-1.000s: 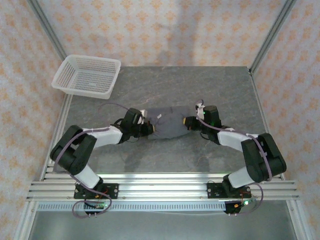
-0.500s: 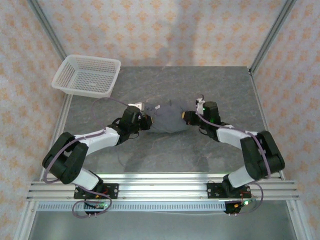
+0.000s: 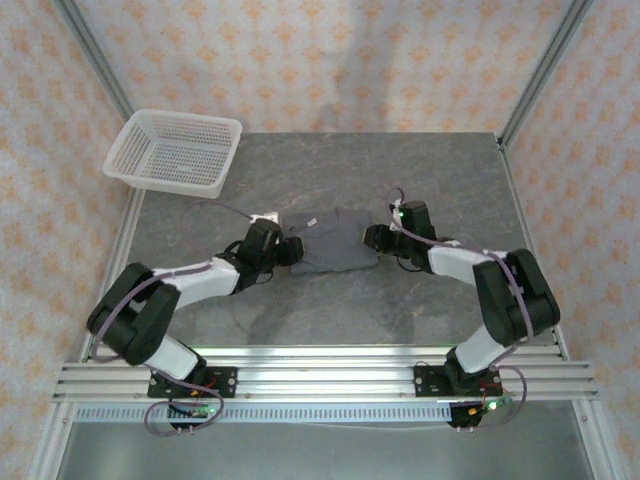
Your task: Fold the inside-out t-shirt
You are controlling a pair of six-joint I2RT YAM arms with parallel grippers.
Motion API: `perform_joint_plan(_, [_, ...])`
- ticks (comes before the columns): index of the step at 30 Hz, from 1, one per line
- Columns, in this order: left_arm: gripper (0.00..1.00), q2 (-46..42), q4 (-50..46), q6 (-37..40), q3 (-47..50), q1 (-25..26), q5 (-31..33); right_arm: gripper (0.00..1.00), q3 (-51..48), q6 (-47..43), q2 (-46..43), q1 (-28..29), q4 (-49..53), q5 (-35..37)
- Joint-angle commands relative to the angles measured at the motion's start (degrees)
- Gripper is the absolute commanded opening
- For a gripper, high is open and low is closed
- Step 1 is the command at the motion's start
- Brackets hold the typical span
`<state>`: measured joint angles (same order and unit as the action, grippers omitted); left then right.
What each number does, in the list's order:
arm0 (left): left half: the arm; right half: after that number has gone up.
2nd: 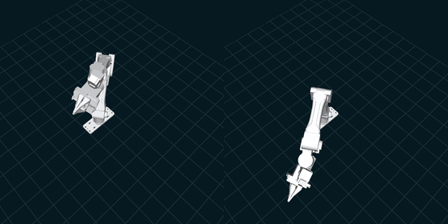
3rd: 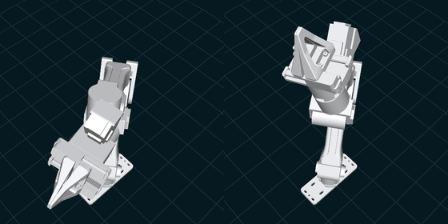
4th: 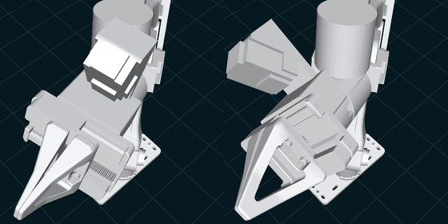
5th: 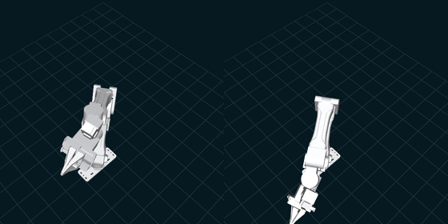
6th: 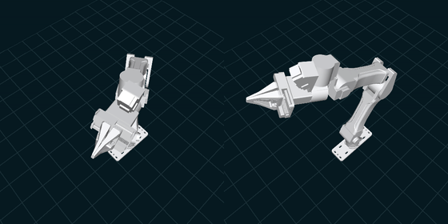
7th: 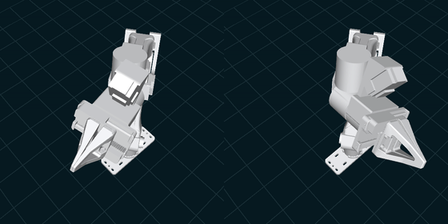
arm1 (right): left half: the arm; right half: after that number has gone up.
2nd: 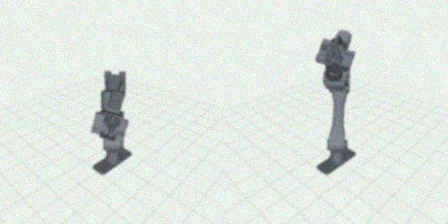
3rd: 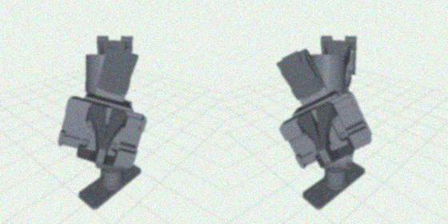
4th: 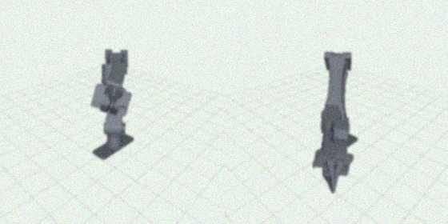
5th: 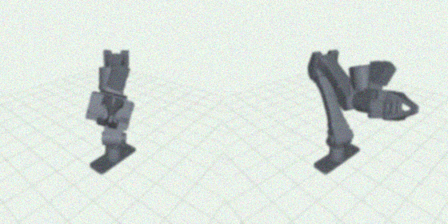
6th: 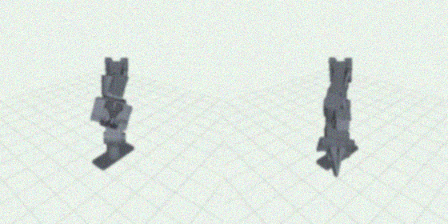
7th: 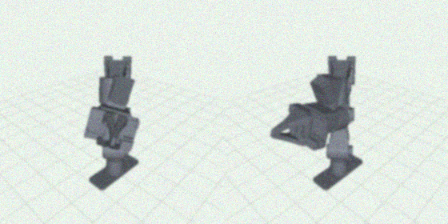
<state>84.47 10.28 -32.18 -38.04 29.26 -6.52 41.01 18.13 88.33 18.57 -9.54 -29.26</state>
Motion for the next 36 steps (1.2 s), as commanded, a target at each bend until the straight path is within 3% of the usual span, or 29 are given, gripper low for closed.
perform_joint_plan(1, [0.56,-5.16,-7.54,2.93,-3.18,-0.08,4.65,0.38,-0.96,-1.33,-7.28,0.41,2.37,6.91])
perform_joint_plan(4, [0.55,-3.99,-8.3,2.39,-6.05,-0.1,4.32,0.4,-0.14,-3.47,-8.24,2.83,1.03,11.26])
perform_joint_plan(8, [0.52,4.28,-10.46,2.34,-13.51,-0.14,4.48,0.39,6.14,-3.5,-1.4,5.91,2.26,10.15])
perform_joint_plan(13, [0.42,15.53,-16.39,-2.47,-22.5,-1.68,11.7,0.38,8.24,0.75,8.11,6.57,0.4,10.58])
perform_joint_plan(16, [0.39,19.92,-16.05,-4.63,-25.18,-3.67,9.73,0.36,9.24,0.86,11.34,6.75,2.23,8.56])
perform_joint_plan(18, [0.29,21.79,-13.3,-5.47,-25.86,-4.91,6.29,0.35,9.39,-0.04,12.4,6.83,3.83,8.34])
perform_joint_plan(21, [0.03,23.95,-12.53,-5.22,-29.09,-5.78,2.63,0.34,8.73,-0.49,13.09,6.83,4.81,8.09])
perform_joint_plan(22, [0.0,24.31,-12.44,-4.96,-30.13,-5.87,2.21,0.34,8.38,-0.66,13.11,6.92,4.86,7.86])
perform_joint_plan(28, [0.0,23.77,-10.52,-2.82,-34.2,-5.97,-0.69,0.33,7.03,-2.5,13.29,7.8,5.87,8.6])
perform_joint_plan(33, [0.0,23.17,-13.71,-1.7,-34.48,-6.05,2.07,0.34,6.63,-2.66,12.12,7.8,6.46,9.24])
perform_joint_plan(34, [0.06,22.66,-15.17,-1.97,-33.92,-6.13,3.33,0.34,6.71,-2.6,11.81,7.8,6.54,9.22])
perform_joint_plan(36, [0.26,20.88,-18.24,-4.38,-31.75,-7.24,5.4,0.35,6.91,-2.66,10.74,7.8,7.11,9.54])
